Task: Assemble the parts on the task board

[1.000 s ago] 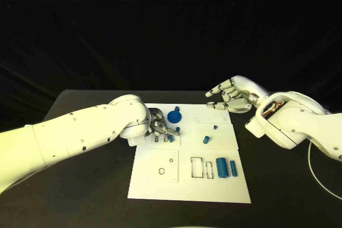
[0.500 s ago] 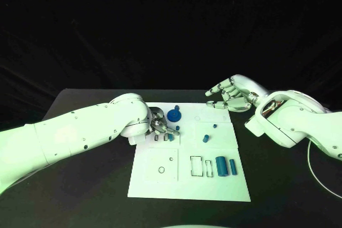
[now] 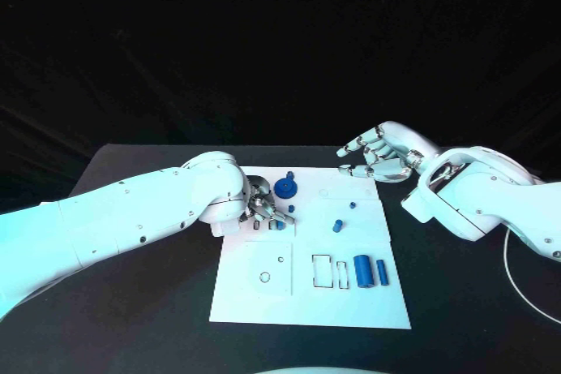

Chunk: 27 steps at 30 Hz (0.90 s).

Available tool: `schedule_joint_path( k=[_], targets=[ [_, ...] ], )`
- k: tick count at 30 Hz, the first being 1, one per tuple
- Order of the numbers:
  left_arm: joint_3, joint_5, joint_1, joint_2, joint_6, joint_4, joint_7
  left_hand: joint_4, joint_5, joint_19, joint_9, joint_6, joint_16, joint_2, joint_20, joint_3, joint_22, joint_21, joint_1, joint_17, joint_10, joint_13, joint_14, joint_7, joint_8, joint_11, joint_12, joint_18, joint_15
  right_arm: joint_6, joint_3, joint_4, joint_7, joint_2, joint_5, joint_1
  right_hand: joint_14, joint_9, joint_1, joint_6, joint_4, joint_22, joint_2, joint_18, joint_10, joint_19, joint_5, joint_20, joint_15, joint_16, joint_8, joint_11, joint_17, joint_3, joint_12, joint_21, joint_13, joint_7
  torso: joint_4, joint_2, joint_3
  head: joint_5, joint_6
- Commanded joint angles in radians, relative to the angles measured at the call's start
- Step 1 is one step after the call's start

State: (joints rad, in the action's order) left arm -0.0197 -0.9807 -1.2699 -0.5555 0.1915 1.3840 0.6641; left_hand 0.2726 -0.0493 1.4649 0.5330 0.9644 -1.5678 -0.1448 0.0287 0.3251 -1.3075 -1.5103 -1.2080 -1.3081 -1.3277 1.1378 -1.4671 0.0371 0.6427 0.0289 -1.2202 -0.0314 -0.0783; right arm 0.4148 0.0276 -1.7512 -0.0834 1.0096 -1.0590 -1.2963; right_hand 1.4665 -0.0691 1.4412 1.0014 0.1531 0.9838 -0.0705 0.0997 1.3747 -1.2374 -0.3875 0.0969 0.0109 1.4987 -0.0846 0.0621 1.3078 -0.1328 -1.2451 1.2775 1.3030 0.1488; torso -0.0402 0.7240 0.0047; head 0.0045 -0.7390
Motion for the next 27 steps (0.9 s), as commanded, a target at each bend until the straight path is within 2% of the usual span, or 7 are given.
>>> schedule_joint_path(
  k=[1,12,15,21,23,25,27],
  targets=[
    [0.0,-0.003,-0.001,0.004,0.037,-0.003,0.008,-0.003,0.0,0.059,0.002,-0.007,-0.003,0.002,-0.006,-0.006,-0.161,-0.006,-0.009,-0.263,-0.006,0.002,-0.104,0.001,0.005,0.001,-0.005,0.009,-0.009,-0.005,0.0,-0.001,-0.006,-0.001,-0.017,0.001,0.075,0.001,-0.005,0.005,0.002,0.003,-0.006,0.016,0.002,0.0,-0.004,-0.004,0.004,-0.003,-0.006,-0.005,0.139,-0.007,-0.002,-0.005,-0.005,-0.002,0.001,0.0,0.0,-0.002,-0.002],
    [0.001,-0.011,-0.001,0.012,0.039,-0.012,0.01,-0.014,0.0,0.063,0.029,-0.014,-0.003,-0.01,-0.007,-0.031,-0.169,-0.01,-0.036,-0.263,-0.01,0.012,-0.104,-0.003,0.02,0.004,-0.012,0.01,-0.011,-0.006,0.0,-0.003,-0.006,-0.001,-0.019,0.001,0.075,0.001,-0.005,0.005,0.002,0.003,-0.006,0.016,0.002,0.0,-0.004,-0.004,0.004,-0.003,-0.006,-0.005,0.139,-0.007,-0.002,-0.005,-0.005,-0.002,-0.0001,0.001,-0.0003,-0.006,-0.004],
    [0.001,-0.011,-0.001,0.013,0.028,-0.012,0.009,-0.032,-0.001,0.062,0.04,-0.021,-0.003,-0.033,-0.009,-0.065,-0.168,-0.009,-0.071,-0.263,-0.008,0.012,-0.104,-0.005,0.023,0.006,-0.011,0.01,-0.013,-0.008,0.0,-0.002,-0.007,-0.002,-0.019,0.001,0.075,0.001,-0.005,0.005,0.002,0.003,-0.006,0.016,0.002,0.0,-0.004,-0.004,0.004,-0.003,-0.006,-0.005,0.139,-0.007,-0.002,-0.005,-0.005,-0.002,-0.0002,0.0,-0.0004,-0.006,-0.005],
    [0.001,-0.006,-0.001,0.013,-0.005,-0.01,0.006,-0.127,-0.023,0.059,0.054,-0.069,-0.003,-0.093,-0.018,-0.227,-0.163,-0.005,-0.229,-0.263,0.011,0.004,-0.104,-0.012,0.004,0.014,0.007,0.008,-0.022,-0.015,0.0,0.0,-0.008,-0.003,-0.019,0.001,0.075,0.001,-0.005,0.005,0.002,0.003,-0.006,0.016,0.002,0.0,-0.004,-0.004,0.004,-0.003,-0.006,-0.005,0.139,-0.007,-0.002,-0.005,-0.005,-0.002,-0.0006,0.0,-0.0007,-0.006,-0.007],
    [0.001,-0.004,-0.001,0.012,-0.012,-0.01,0.004,-0.147,-0.044,0.059,0.057,-0.079,-0.003,-0.087,-0.018,-0.28,-0.163,-0.005,-0.254,-0.263,0.018,0.001,-0.104,-0.009,-0.003,0.012,0.014,0.008,-0.021,-0.015,0.0,0.001,-0.006,-0.005,-0.019,0.001,0.076,0.001,-0.005,0.006,0.002,0.004,-0.007,0.016,0.003,-0.001,-0.005,-0.004,0.005,-0.002,-0.006,-0.005,0.142,-0.008,-0.003,-0.005,-0.004,-0.002,-0.0006,0.0,-0.0004,-0.006,-0.007],
    [0.001,-0.001,-0.001,0.01,-0.014,-0.009,0.003,-0.147,-0.056,0.058,0.066,-0.082,-0.003,-0.053,-0.012,-0.368,-0.163,-0.004,-0.244,-0.263,0.021,-0.001,-0.104,-0.003,-0.009,0.004,0.02,0.009,-0.018,-0.012,0.001,0.002,-0.003,-0.006,-0.019,0.002,0.076,0.001,-0.005,0.006,0.002,0.004,-0.007,0.016,0.003,-0.001,-0.005,-0.004,0.005,-0.002,-0.006,-0.005,0.142,-0.008,-0.003,-0.005,-0.004,-0.002,0.0,0.0,-0.0002,-0.005,-0.008],
    [0.001,0.004,-0.001,0.008,-0.015,-0.008,0.002,-0.134,-0.063,0.059,0.08,-0.078,-0.003,0.015,-0.006,-0.526,-0.164,-0.003,-0.203,-0.263,0.02,-0.001,-0.104,-0.003,-0.014,-0.004,0.024,0.009,-0.017,-0.01,0.001,0.002,0.001,-0.007,-0.019,0.003,0.076,0.001,-0.004,0.009,0.001,0.006,-0.008,0.015,0.005,-0.003,-0.01,-0.004,0.005,-0.001,-0.007,-0.006,0.144,-0.011,-0.006,-0.003,-0.002,-0.003,-0.0002,0.0,-0.0002,-0.006,-0.008]
  ],
)
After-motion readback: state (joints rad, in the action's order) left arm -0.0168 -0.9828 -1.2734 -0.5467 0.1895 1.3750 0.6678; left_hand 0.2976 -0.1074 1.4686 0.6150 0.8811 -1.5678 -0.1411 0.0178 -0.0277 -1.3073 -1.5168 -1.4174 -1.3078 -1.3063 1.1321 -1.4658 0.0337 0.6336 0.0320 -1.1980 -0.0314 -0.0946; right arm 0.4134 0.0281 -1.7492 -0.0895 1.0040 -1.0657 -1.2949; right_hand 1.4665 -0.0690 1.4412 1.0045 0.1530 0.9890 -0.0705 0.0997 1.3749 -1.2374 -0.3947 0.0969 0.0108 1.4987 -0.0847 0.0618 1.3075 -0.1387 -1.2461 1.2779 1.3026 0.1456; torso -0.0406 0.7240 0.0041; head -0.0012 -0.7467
